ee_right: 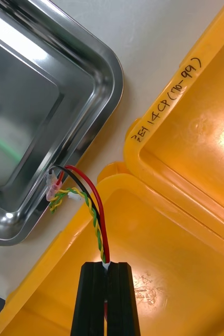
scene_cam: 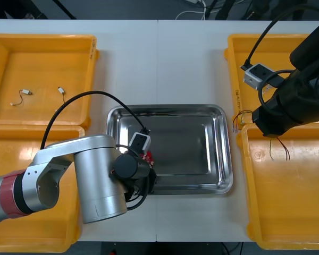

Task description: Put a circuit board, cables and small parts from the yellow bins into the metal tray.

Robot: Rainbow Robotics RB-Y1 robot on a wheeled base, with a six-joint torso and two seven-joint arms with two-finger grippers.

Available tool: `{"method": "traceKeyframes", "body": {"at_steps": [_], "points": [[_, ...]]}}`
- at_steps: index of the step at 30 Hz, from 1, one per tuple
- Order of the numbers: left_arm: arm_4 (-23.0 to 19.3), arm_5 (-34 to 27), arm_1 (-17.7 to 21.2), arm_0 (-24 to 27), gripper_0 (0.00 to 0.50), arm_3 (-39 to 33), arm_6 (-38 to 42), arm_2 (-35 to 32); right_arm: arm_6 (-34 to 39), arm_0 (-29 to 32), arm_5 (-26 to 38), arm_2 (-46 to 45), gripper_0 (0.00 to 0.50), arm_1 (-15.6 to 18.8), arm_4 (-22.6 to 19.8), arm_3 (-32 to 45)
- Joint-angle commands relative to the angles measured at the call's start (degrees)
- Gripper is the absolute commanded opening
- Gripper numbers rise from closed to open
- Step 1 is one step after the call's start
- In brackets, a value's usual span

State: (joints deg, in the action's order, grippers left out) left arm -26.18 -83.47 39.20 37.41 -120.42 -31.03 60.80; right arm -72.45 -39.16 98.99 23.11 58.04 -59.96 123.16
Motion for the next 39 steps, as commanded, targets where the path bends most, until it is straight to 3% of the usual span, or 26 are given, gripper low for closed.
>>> {"method": "traceKeyframes", "body": {"at_steps": [1, 9, 19, 29, 39], "points": [[0.87, 0.85, -1.49, 1.88, 0.39, -0.69, 3.43, 0.9, 0.29, -2.06, 0.24, 0.62, 0.0, -0.39, -0.24, 0.41], [1.05, 1.56, -1.49, 1.79, 0.5, -0.78, 4.66, 0.81, 0.02, -2.06, 0.15, 0.53, 0.0, -0.39, -0.24, 0.32], [1.57, 0.5, -1.23, 1.88, 0.5, -0.96, 4.66, -1.12, -0.15, -2.06, 0.06, 0.62, 0.0, -0.39, -0.86, 0.41], [-4.75, -2.05, -0.17, 3.29, 0.5, -3.42, 3.52, -9.3, -0.24, -4.43, -1.34, 4.31, 0.0, -2.93, -1.83, 1.03], [-14.95, -8.02, 2.29, 6.1, 0.5, -5.26, 0.97, -18.88, -0.41, -10.14, -5.39, 13.98, 0.0, -6.19, 0.37, 1.38]]}}
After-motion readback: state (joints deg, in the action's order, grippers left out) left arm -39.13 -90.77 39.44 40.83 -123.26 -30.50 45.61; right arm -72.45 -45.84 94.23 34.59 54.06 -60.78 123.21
